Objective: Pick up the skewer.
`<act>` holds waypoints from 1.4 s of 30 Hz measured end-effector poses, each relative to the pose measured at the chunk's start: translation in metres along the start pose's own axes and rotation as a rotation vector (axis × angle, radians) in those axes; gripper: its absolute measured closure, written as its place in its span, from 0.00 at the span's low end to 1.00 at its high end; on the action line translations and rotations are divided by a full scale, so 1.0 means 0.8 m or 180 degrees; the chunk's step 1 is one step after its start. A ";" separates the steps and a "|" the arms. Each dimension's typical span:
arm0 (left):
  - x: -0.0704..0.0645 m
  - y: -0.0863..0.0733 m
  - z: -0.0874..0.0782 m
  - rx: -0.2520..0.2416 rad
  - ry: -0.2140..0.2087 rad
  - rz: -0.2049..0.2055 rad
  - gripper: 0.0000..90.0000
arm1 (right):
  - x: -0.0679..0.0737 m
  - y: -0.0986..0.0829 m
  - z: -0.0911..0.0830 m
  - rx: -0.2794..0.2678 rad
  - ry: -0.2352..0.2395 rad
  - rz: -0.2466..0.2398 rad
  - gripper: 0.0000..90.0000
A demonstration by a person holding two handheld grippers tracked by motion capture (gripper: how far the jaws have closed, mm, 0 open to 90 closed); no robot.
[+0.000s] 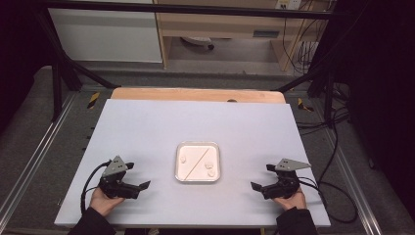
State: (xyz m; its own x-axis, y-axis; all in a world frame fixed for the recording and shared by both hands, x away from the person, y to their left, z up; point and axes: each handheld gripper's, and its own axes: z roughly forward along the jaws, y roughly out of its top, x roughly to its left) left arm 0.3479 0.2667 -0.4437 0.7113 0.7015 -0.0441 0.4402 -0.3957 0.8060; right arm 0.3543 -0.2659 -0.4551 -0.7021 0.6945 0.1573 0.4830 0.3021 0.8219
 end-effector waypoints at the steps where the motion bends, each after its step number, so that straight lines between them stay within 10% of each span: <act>1: 0.000 0.000 0.000 0.0011 0.0011 0.0007 0.06 | 0.000 0.000 0.000 0.0000 0.0000 -0.0003 0.01; 42: -0.021 0.029 0.009 0.0097 0.0069 0.0060 0.06 | 0.001 0.001 0.000 -0.0015 -0.0004 -0.0042 0.01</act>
State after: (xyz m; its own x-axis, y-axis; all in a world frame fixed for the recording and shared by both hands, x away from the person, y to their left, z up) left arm 0.3499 0.2419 -0.4286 0.7078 0.7062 -0.0159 0.4435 -0.4267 0.7882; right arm 0.3537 -0.2652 -0.4545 -0.7076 0.6914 0.1458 0.4712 0.3081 0.8265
